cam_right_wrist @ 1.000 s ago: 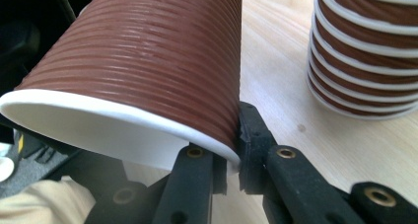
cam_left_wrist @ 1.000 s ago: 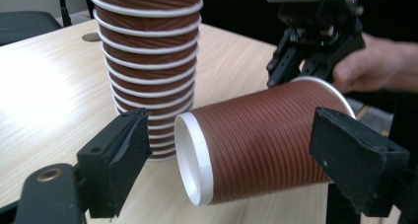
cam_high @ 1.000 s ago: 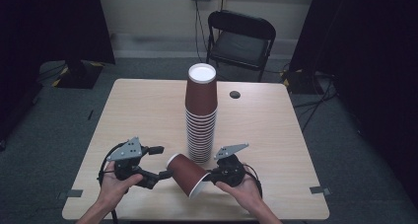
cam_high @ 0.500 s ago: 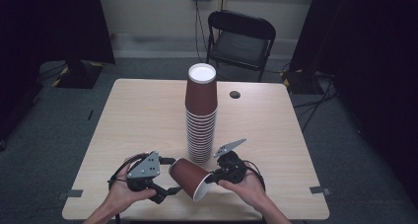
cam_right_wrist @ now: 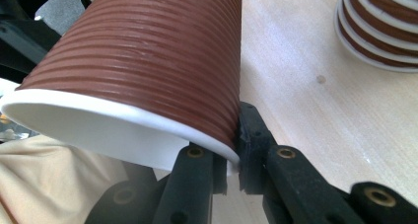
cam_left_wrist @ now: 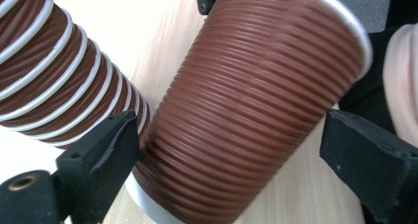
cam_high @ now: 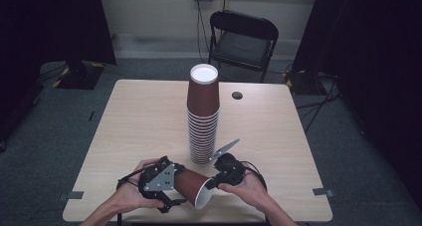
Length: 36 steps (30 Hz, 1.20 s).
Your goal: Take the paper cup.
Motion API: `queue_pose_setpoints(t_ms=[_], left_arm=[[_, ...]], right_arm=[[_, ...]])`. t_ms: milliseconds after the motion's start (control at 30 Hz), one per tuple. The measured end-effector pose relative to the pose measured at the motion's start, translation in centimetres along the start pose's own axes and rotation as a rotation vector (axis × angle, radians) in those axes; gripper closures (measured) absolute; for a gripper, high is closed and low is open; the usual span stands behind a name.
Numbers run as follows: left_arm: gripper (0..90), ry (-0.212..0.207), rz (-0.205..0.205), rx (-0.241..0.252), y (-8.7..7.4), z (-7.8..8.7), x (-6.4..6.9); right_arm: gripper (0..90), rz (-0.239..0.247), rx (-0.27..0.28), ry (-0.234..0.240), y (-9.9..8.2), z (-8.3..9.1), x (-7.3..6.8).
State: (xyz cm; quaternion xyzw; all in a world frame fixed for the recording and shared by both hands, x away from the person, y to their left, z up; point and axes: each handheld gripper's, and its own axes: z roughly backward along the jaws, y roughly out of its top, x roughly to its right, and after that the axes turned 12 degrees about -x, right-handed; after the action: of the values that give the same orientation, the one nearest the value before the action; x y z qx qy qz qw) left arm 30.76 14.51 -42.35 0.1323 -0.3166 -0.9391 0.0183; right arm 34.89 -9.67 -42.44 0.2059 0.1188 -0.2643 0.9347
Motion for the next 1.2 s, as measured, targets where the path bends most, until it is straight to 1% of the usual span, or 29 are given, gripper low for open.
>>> queue_pose_setpoints(t_ms=[67,133,167,233,267,300,333,367,400,433,467,533,567,600,667,700,733,767,800,833,867,900,933,1033,1067,1100,1133,1167,1200], left_arm=[[6.3,-0.001,-0.006,-0.010,0.1,-0.3,0.0],[5.4,-0.007,-0.036,-0.009,0.2,-0.5,0.1],[5.3,-0.010,-0.041,-0.018,0.3,-0.7,0.2],[4.7,-0.011,-0.040,-0.021,0.3,-0.8,0.4],[5.2,-0.011,-0.067,-0.028,0.6,-0.9,0.6],[5.1,-0.017,-0.074,-0.018,0.7,-1.0,0.7],[5.8,-0.010,-0.081,-0.027,0.8,-1.1,0.8],[6.2,-0.003,-0.075,-0.022,0.8,-1.3,1.0],[6.5,-0.006,-0.082,-0.031,0.9,-1.3,0.9],[6.4,-0.010,-0.082,-0.029,0.9,-1.4,0.9],[6.6,-0.010,-0.082,-0.028,0.9,-1.4,0.9],[7.0,0.007,-0.093,-0.036,0.9,-1.5,0.9],[9.4,0.007,-0.093,-0.036,0.9,-1.5,0.9],[9.6,0.010,-0.080,-0.022,0.9,-1.7,1.0],[10.4,0.011,-0.065,-0.014,0.8,-1.8,0.9],[10.5,0.011,-0.065,-0.014,0.8,-1.8,0.9],[12.0,0.011,-0.064,-0.021,0.8,-1.8,0.7],[13.6,0.009,-0.043,-0.005,0.7,-1.9,0.8],[13.6,-0.003,-0.020,0.005,0.7,-1.9,0.7],[13.7,-0.004,-0.005,0.017,0.6,-1.9,0.7],[13.7,-0.003,-0.001,0.024,0.6,-1.9,0.6],[13.7,-0.003,-0.001,0.024,0.6,-1.9,0.6],[13.5,0.007,0.009,0.029,0.7,-1.8,0.6],[13.1,0.017,0.010,0.037,0.8,-1.8,0.5],[12.5,0.015,0.018,0.052,0.9,-2.0,0.6],[11.5,0.029,0.011,0.051,1.1,-2.1,0.6],[10.6,0.030,-0.003,0.049,1.3,-2.1,0.6],[10.8,0.027,-0.002,0.049,1.6,-2.0,0.7],[10.0,0.034,0.003,0.044,1.7,-2.0,0.8]], right_arm=[[84.6,0.001,-0.004,-0.003,0.0,0.1,0.0],[84.6,-0.003,-0.007,0.000,0.1,0.1,0.0],[84.6,-0.004,-0.006,0.003,0.1,0.1,0.0],[84.7,0.000,-0.014,0.003,0.2,0.2,-0.1],[84.7,-0.005,-0.014,-0.002,0.3,0.2,-0.1],[84.8,0.000,-0.008,0.003,0.3,0.3,-0.1],[84.9,-0.002,0.000,0.016,0.4,0.3,0.0],[85.0,-0.004,0.008,0.024,0.4,0.4,0.0],[85.1,-0.007,0.009,0.021,0.5,0.5,-0.1],[85.2,-0.003,0.009,0.013,0.5,0.6,-0.1],[85.3,-0.008,0.014,0.016,0.6,0.6,-0.1],[85.4,-0.008,0.022,0.015,0.6,0.7,-0.1],[85.6,-0.009,0.031,0.022,0.6,0.7,0.0],[85.8,-0.013,0.041,0.025,0.5,0.8,0.0],[86.1,-0.022,0.061,0.028,0.5,1.0,0.0],[86.1,-0.022,0.061,0.028,0.5,1.0,0.0],[86.7,-0.028,0.086,0.024,0.5,1.1,0.1],[86.9,-0.031,0.100,0.030,0.5,1.2,0.1],[87.0,-0.034,0.113,0.029,0.5,1.3,0.2],[87.1,-0.036,0.127,0.030,0.4,1.4,0.2],[87.2,-0.039,0.140,0.030,0.4,1.5,0.2],[87.2,-0.039,0.140,0.030,0.4,1.5,0.2],[87.2,-0.047,0.160,0.029,0.5,1.7,0.3],[87.4,-0.056,0.170,0.042,0.5,1.9,0.4],[87.4,-0.061,0.170,0.041,0.6,1.8,0.4],[87.4,-0.066,0.160,0.039,0.7,1.8,0.3],[87.5,-0.066,0.157,0.043,0.8,1.7,0.3],[87.4,-0.067,0.150,0.034,1.0,1.6,0.2],[87.4,-0.069,0.143,0.032,1.1,1.5,0.2]])
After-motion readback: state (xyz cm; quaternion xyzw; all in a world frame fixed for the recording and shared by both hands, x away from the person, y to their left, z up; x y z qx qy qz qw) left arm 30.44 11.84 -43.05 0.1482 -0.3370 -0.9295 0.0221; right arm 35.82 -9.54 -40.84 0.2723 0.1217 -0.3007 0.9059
